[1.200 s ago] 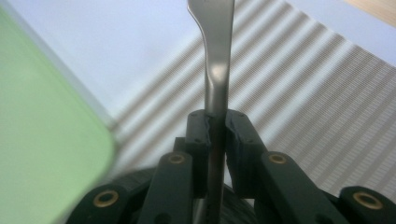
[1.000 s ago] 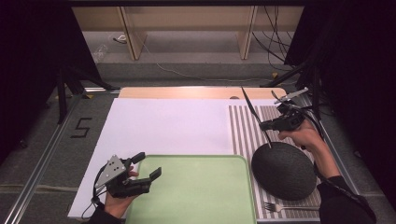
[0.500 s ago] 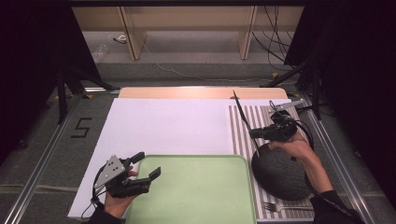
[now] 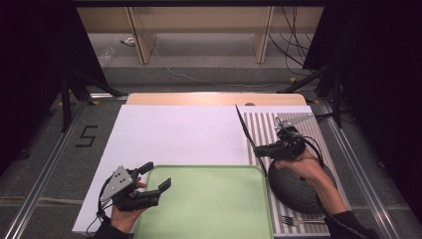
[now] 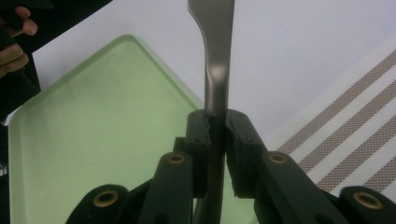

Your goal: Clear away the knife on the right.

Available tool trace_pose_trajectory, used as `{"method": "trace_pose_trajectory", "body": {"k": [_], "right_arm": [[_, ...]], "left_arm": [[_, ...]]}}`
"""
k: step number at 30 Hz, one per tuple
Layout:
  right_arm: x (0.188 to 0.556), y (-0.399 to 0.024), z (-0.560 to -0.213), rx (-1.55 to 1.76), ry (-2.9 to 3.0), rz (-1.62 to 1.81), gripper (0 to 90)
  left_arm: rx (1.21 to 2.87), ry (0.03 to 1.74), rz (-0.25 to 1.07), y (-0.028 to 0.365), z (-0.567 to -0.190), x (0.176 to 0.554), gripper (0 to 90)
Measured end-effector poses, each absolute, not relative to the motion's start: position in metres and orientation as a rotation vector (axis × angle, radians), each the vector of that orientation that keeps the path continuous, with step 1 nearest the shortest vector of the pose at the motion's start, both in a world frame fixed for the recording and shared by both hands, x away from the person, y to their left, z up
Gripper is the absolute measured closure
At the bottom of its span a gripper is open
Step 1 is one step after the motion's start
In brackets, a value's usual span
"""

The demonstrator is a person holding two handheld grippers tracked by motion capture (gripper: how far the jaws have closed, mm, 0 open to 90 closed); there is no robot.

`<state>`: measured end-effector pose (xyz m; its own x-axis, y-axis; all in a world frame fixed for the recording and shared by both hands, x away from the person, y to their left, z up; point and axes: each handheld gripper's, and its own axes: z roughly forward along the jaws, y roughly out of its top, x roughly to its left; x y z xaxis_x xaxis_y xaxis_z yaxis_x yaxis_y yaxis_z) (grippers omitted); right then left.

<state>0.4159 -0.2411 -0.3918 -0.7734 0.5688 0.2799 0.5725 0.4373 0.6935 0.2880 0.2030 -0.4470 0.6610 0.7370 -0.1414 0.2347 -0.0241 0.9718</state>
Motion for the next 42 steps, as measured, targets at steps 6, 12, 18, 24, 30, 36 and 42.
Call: {"method": "trace_pose_trajectory", "body": {"k": [6,12,18,24,30,36,42], "right_arm": [[0.404,-0.232,-0.393,-1.034,-2.652,-1.285,80.4],[0.392,-0.222,-0.396,-0.997,-2.65,-1.287,80.4],[0.385,-0.212,-0.4,-0.973,-2.648,-1.274,80.4],[0.378,-0.208,-0.404,-0.97,-2.653,-1.248,80.3],[0.371,-0.204,-0.407,-0.977,-2.656,-1.236,80.3],[0.367,-0.202,-0.408,-0.986,-2.664,-1.223,80.3],[0.36,-0.198,-0.411,-0.971,-2.648,-1.214,80.3]], "left_arm": [[1.589,0.815,0.492,0.202,-0.447,0.288,17.2],[1.594,0.809,0.494,0.202,-0.447,0.287,17.1],[1.589,0.812,0.494,0.202,-0.446,0.288,17.2],[1.592,0.807,0.494,0.201,-0.446,0.287,17.2],[1.596,0.806,0.496,0.201,-0.447,0.287,17.2],[1.593,0.808,0.497,0.202,-0.446,0.287,17.2],[1.59,0.806,0.499,0.202,-0.446,0.287,17.2]]}}
